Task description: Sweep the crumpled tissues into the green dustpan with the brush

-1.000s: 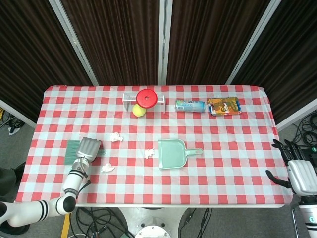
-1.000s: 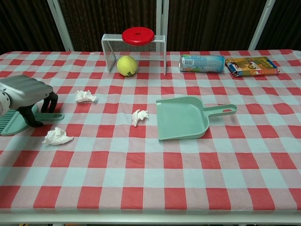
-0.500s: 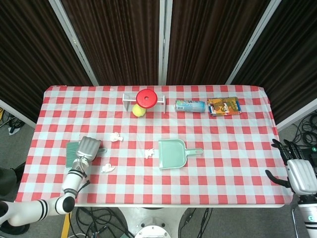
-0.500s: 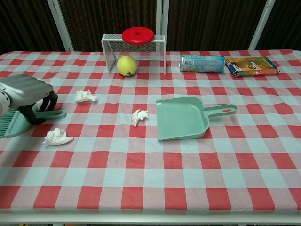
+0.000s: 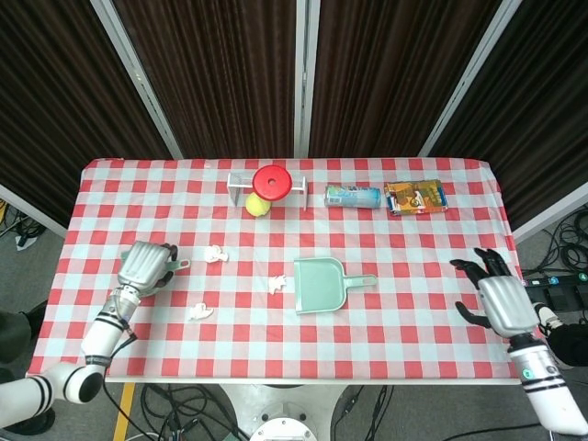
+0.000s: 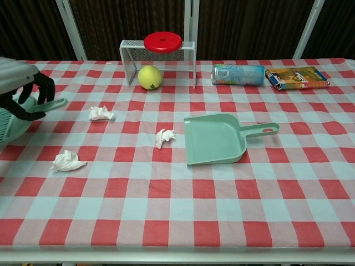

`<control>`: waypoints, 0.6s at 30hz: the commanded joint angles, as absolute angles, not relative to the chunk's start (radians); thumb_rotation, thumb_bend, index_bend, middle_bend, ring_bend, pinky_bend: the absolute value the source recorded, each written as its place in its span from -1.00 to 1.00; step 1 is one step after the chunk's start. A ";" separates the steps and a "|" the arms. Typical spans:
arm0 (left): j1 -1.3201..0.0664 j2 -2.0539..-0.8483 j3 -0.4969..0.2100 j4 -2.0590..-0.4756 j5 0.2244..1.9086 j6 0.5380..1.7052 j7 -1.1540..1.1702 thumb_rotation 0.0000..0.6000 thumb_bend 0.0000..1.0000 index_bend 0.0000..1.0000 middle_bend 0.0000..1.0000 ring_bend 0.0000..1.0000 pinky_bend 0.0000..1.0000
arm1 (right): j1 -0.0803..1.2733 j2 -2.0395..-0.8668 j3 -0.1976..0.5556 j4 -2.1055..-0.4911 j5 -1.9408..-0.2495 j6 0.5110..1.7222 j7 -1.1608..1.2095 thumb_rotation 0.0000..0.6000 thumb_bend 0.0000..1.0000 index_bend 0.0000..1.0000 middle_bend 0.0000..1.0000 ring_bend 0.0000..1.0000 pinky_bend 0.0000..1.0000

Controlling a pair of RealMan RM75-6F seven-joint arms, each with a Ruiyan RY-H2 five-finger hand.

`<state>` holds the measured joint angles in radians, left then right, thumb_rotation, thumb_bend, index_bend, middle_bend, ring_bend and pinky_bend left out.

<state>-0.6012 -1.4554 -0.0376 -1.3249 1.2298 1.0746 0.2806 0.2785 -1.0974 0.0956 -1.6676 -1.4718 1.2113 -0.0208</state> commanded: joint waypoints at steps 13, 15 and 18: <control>-0.518 -1.358 0.013 -1.321 1.408 1.154 0.124 1.00 -0.12 0.08 0.12 0.25 0.84 | 0.541 -1.415 0.173 -1.559 -1.208 0.951 -0.396 1.00 -0.64 -0.36 -0.26 -0.79 -0.98; -0.515 -1.356 0.016 -1.325 1.417 1.151 0.124 1.00 -0.11 0.08 0.12 0.25 0.84 | 0.562 -1.446 0.172 -1.535 -1.180 0.938 -0.436 1.00 -0.58 -0.33 -0.24 -0.78 -0.97; -0.511 -1.353 0.023 -1.332 1.427 1.144 0.125 1.00 -0.11 0.08 0.12 0.25 0.84 | 0.585 -1.487 0.165 -1.505 -1.149 0.933 -0.492 1.00 -0.57 -0.32 -0.22 -0.77 -0.97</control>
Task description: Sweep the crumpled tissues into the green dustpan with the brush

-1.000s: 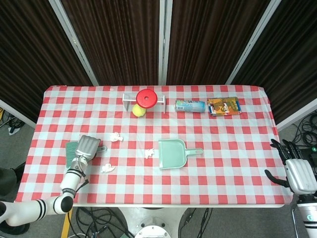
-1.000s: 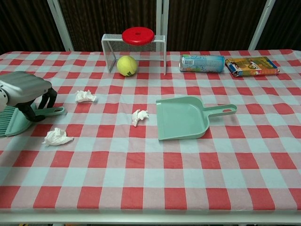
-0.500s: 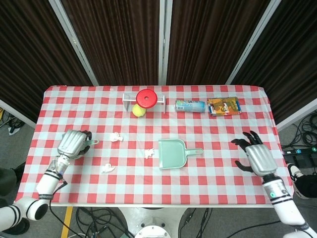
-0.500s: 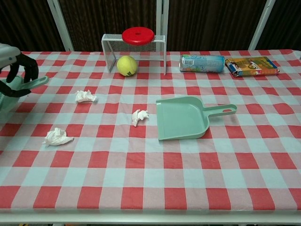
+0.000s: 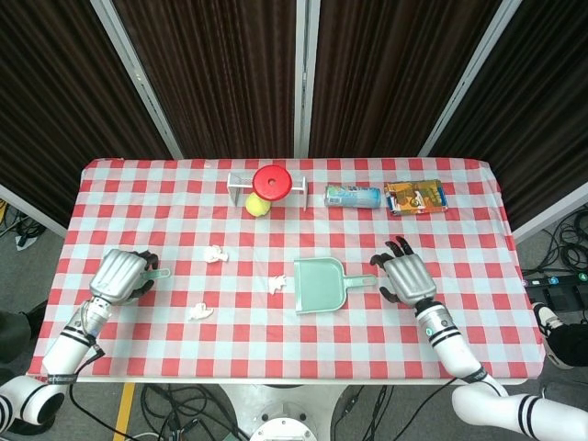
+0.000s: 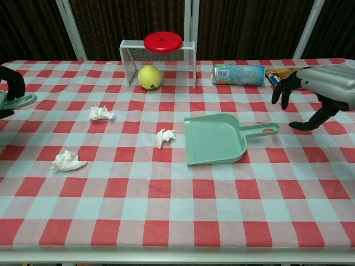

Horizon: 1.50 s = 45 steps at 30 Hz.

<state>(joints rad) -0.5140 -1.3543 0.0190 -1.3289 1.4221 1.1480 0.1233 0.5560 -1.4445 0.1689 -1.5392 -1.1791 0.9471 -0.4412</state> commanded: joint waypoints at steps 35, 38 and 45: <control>-0.491 -1.349 0.008 -1.341 1.452 1.110 0.143 1.00 -0.11 0.08 0.12 0.25 0.84 | 0.701 -1.653 0.132 -1.389 -1.045 0.946 -0.653 1.00 -0.37 0.03 -0.04 -0.57 -0.91; -0.487 -1.345 0.009 -1.345 1.461 1.117 0.136 1.00 -0.11 0.08 0.12 0.25 0.84 | 0.700 -1.640 0.133 -1.411 -1.058 0.958 -0.640 1.00 -0.28 0.14 0.07 -0.44 -0.86; -0.479 -1.332 0.020 -1.368 1.475 1.113 0.101 1.00 -0.11 0.08 0.12 0.25 0.84 | 0.708 -1.569 0.148 -1.533 -1.035 0.960 -0.643 1.00 -0.18 0.26 0.17 -0.33 -0.84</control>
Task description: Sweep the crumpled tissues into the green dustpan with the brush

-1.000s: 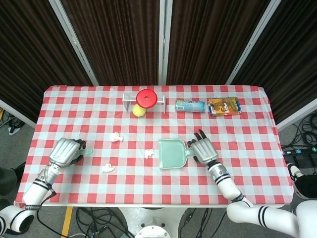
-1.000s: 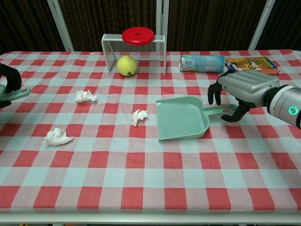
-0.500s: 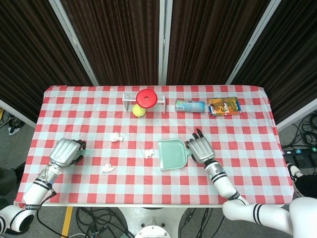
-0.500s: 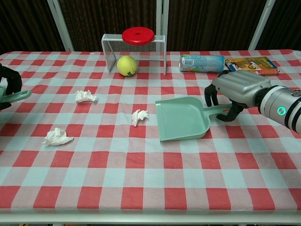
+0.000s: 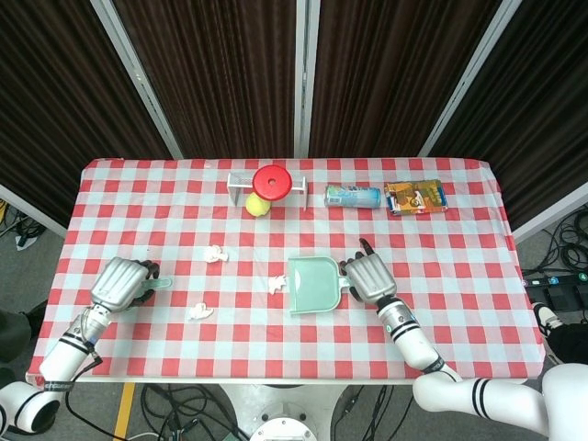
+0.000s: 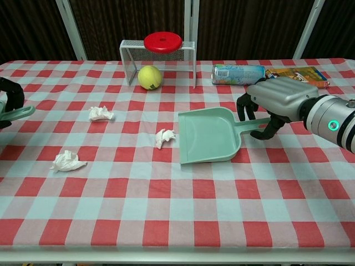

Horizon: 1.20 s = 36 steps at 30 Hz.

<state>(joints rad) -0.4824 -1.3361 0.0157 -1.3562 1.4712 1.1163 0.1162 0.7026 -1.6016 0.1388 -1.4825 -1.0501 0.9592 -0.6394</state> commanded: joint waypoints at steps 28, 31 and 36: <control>-0.514 -1.515 -0.081 -1.512 1.303 1.037 0.251 1.00 -0.11 0.08 0.11 0.25 0.84 | 0.831 -1.639 0.113 -1.456 -0.947 0.916 -0.769 1.00 -0.14 0.31 0.20 -0.33 -0.84; -0.538 -1.538 -0.102 -1.511 1.283 1.016 0.255 1.00 -0.11 0.08 0.11 0.25 0.84 | 0.838 -1.648 0.118 -1.452 -0.936 0.916 -0.765 1.00 -0.14 0.31 0.20 -0.33 -0.84; -0.582 -1.585 -0.138 -1.503 1.249 0.979 0.261 1.00 -0.11 0.08 0.11 0.25 0.84 | 0.848 -1.658 0.125 -1.449 -0.922 0.915 -0.755 1.00 -0.14 0.32 0.20 -0.33 -0.84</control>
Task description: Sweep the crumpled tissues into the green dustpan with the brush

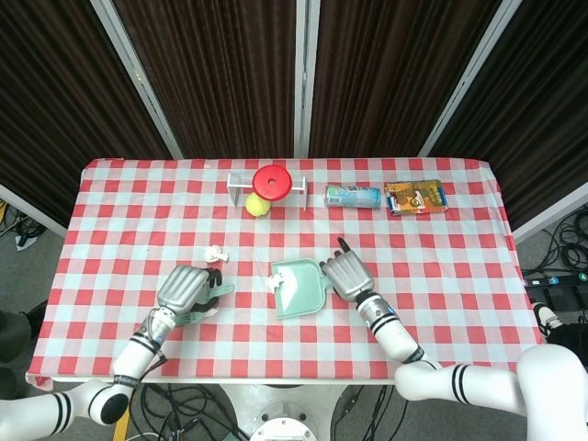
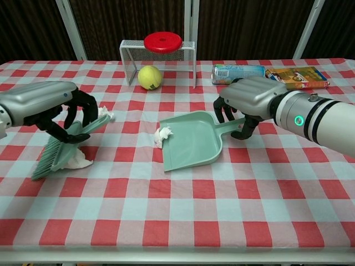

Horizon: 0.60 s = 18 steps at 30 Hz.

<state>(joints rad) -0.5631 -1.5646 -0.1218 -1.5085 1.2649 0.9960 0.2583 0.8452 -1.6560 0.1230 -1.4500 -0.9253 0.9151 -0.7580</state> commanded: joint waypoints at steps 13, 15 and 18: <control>-0.691 -1.738 -0.215 -1.444 1.223 0.954 0.248 1.00 -0.11 0.08 0.12 0.25 0.84 | 0.845 -1.650 0.119 -1.444 -0.906 0.912 -0.703 1.00 -0.14 0.32 0.20 -0.33 -0.84; -0.704 -1.759 -0.231 -1.433 1.226 0.961 0.234 1.00 -0.11 0.08 0.12 0.25 0.84 | 0.845 -1.646 0.119 -1.442 -0.906 0.905 -0.686 1.00 -0.14 0.32 0.20 -0.33 -0.84; -0.716 -1.776 -0.248 -1.427 1.232 0.978 0.213 1.00 -0.11 0.08 0.12 0.25 0.84 | 0.844 -1.640 0.120 -1.438 -0.904 0.891 -0.661 1.00 -0.14 0.33 0.20 -0.33 -0.84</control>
<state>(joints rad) -0.7106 -1.7693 -0.2404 -1.4310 1.2280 0.9690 0.2218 0.8449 -1.6427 0.1199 -1.4404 -0.9048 0.8959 -0.6677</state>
